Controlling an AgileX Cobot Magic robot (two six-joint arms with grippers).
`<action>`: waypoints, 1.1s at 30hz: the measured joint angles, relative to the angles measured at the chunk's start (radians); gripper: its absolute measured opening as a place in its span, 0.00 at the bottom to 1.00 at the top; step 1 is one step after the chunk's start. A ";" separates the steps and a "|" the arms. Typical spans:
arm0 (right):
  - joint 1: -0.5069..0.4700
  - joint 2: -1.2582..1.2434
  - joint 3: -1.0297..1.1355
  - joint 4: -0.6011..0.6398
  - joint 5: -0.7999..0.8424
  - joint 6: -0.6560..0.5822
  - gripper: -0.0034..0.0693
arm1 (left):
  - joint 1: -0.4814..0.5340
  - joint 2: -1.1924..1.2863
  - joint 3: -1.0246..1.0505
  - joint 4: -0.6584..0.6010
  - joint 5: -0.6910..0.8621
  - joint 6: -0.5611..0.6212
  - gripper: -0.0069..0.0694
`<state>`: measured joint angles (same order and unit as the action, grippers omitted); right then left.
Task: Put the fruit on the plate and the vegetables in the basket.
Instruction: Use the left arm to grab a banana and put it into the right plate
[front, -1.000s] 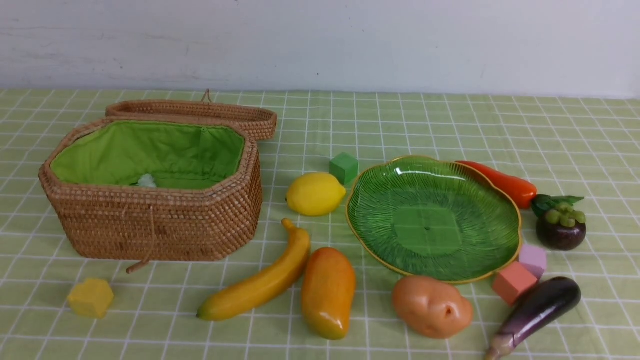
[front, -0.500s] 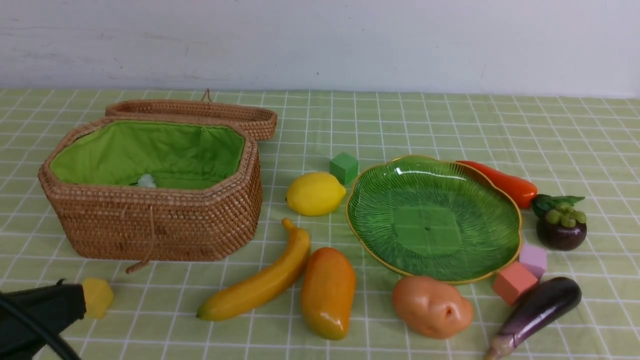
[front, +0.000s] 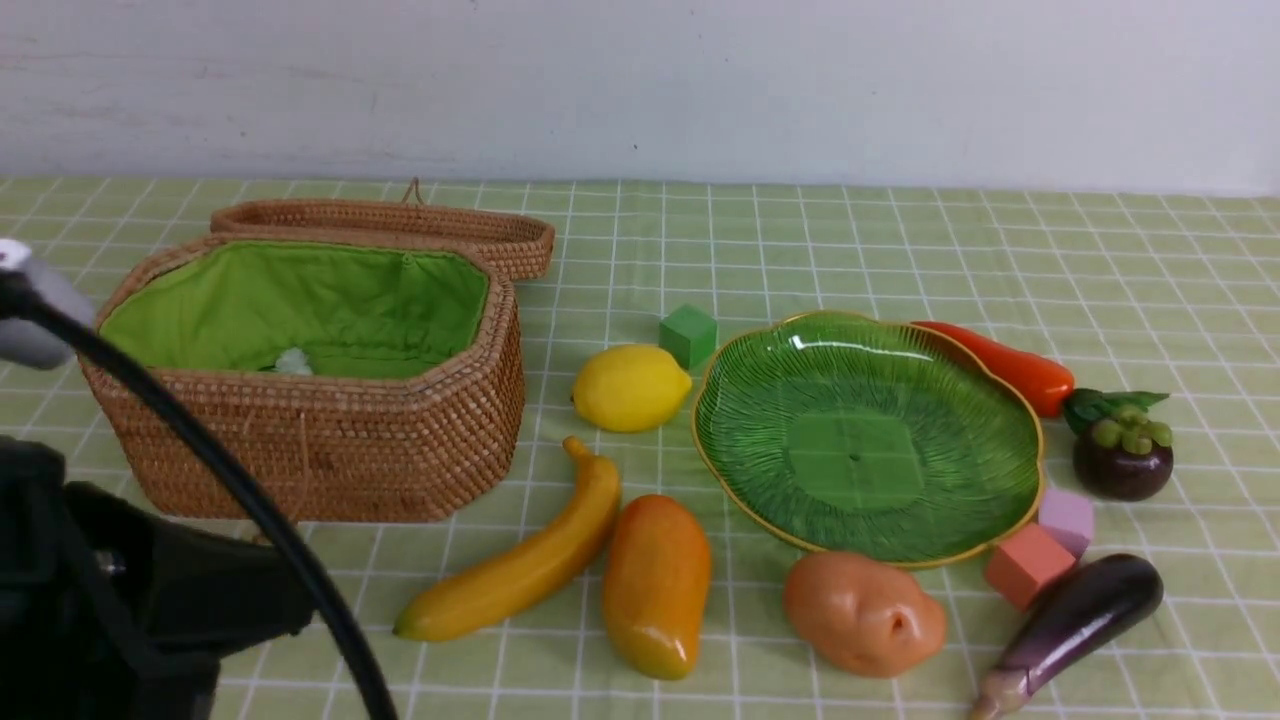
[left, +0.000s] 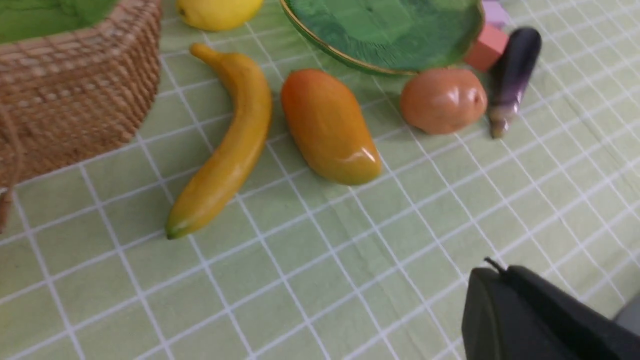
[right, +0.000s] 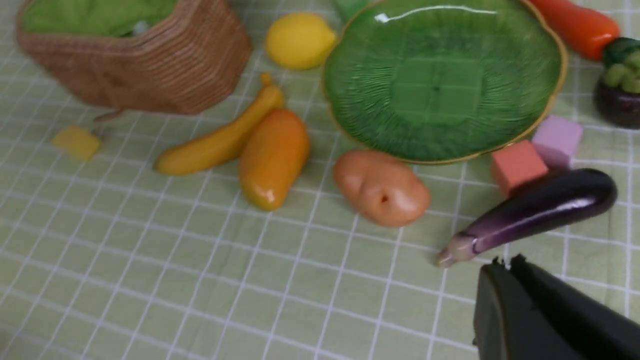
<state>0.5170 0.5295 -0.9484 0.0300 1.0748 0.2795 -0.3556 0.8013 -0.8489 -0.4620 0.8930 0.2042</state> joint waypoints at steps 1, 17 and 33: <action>0.021 0.006 -0.040 0.011 0.027 -0.015 0.06 | -0.026 0.028 -0.022 0.021 0.016 -0.020 0.07; 0.064 -0.006 -0.181 0.088 0.180 -0.193 0.08 | -0.365 0.574 -0.291 0.475 0.131 -0.242 0.07; 0.064 -0.011 -0.214 0.218 0.126 -0.411 0.11 | -0.200 0.878 -0.355 0.382 -0.044 0.011 0.47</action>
<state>0.5807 0.5188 -1.1629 0.2477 1.2013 -0.1312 -0.5556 1.6790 -1.2034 -0.0800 0.8487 0.2155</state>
